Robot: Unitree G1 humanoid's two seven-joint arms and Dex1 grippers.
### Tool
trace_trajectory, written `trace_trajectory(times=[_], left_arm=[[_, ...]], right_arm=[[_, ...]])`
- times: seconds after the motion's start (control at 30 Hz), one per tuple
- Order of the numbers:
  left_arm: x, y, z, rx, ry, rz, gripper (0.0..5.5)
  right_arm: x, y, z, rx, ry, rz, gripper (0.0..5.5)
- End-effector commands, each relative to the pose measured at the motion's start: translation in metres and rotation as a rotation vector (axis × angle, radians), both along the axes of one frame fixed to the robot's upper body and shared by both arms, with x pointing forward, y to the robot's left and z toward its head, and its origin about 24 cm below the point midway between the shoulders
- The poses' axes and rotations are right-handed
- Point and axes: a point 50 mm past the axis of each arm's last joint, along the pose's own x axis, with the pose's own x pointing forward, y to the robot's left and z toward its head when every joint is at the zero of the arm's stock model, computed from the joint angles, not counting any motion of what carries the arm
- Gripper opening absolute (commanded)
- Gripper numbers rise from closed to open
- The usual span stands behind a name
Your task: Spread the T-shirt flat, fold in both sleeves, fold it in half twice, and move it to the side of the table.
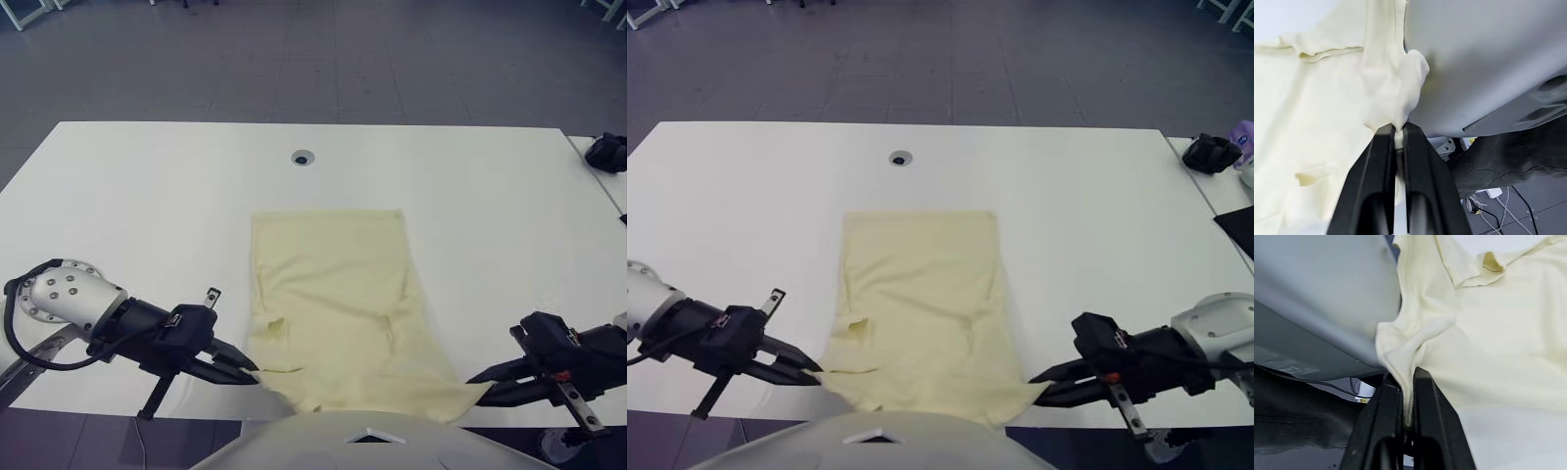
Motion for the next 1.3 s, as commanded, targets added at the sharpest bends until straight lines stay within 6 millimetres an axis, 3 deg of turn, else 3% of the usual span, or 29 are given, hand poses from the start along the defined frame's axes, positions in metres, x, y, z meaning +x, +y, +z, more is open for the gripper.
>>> trace_trajectory(times=[0.03, 0.23, 0.5, 0.67, 0.83, 1.0, 1.13, 1.3], left_arm=[[-0.006, 0.002, 0.008, 0.000, 0.042, -0.014, 0.05], [-0.018, -0.001, 0.025, -0.051, 0.132, -0.043, 0.05], [-0.014, -0.010, 0.034, -0.143, 0.171, -0.015, 0.05], [0.025, -0.012, 0.015, -0.147, 0.080, 0.064, 0.05], [0.068, -0.015, -0.008, -0.142, 0.078, 0.127, 0.05], [0.106, -0.021, -0.022, -0.134, 0.073, 0.166, 0.05], [0.126, -0.022, -0.033, -0.114, 0.065, 0.198, 0.05], [0.142, -0.022, -0.054, -0.053, 0.066, 0.226, 0.05]], right_arm=[[-0.009, 0.003, 0.009, 0.024, 0.059, 0.034, 0.01], [-0.010, -0.002, 0.008, 0.002, 0.071, 0.016, 0.01], [0.019, -0.022, 0.003, -0.065, -0.030, -0.066, 0.01], [0.041, -0.021, -0.004, -0.055, -0.089, -0.104, 0.01], [0.071, -0.016, -0.026, -0.013, -0.120, -0.186, 0.01], [0.110, -0.018, -0.044, -0.004, -0.176, -0.313, 0.01], [0.126, -0.024, -0.051, -0.022, -0.195, -0.358, 0.01], [0.132, -0.035, -0.059, -0.057, -0.185, -0.400, 0.01]])
